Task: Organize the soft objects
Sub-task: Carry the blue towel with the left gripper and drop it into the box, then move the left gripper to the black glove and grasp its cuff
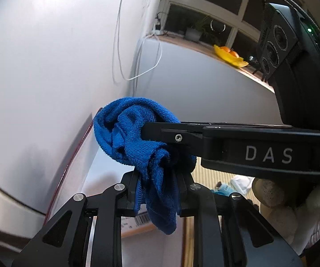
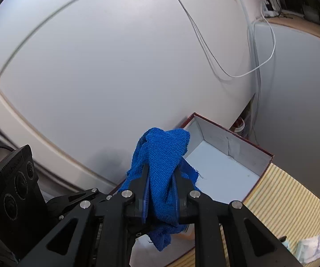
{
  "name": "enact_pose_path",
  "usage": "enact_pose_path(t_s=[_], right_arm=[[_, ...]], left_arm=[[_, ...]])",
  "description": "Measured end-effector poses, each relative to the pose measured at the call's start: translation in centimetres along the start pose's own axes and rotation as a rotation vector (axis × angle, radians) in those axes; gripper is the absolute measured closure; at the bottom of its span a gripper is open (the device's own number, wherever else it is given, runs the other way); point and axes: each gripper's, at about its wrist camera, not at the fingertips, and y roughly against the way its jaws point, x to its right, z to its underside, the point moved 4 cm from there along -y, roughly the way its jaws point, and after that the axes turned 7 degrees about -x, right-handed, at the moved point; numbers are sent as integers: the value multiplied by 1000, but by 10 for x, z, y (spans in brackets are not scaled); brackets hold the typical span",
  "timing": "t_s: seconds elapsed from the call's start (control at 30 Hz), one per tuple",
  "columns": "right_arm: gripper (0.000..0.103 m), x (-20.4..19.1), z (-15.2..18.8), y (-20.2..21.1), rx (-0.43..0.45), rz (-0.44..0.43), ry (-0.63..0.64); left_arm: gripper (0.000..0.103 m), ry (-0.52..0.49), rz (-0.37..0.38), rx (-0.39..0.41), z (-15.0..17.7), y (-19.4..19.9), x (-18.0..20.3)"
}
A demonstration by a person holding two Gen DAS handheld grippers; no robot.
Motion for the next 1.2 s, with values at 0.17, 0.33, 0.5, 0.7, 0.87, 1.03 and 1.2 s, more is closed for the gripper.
enact_pose_path(t_s=[0.17,0.33,0.5,0.7,0.87,1.03,1.2], right_arm=[[87,12,-11,-18,-15,31,-14],[60,25,-12,-23,-26,74,-42],[42,34,-11,-12,13,118,-50],[42,43,-2,8,35,110,-76],[42,47,17,35,51,125,-88],[42,59,58,80,84,156,-112],[42,89,120,119,110,163,-215]], left_arm=[[82,12,-7,-32,-7,-23,-4],[69,35,-50,-81,-11,-41,-3],[37,52,-87,-83,-8,-42,-6],[37,59,-100,-71,-2,-28,-6],[37,12,-92,-26,11,-5,12],[37,-66,-42,-8,33,11,44],[37,-114,44,-24,60,18,76]])
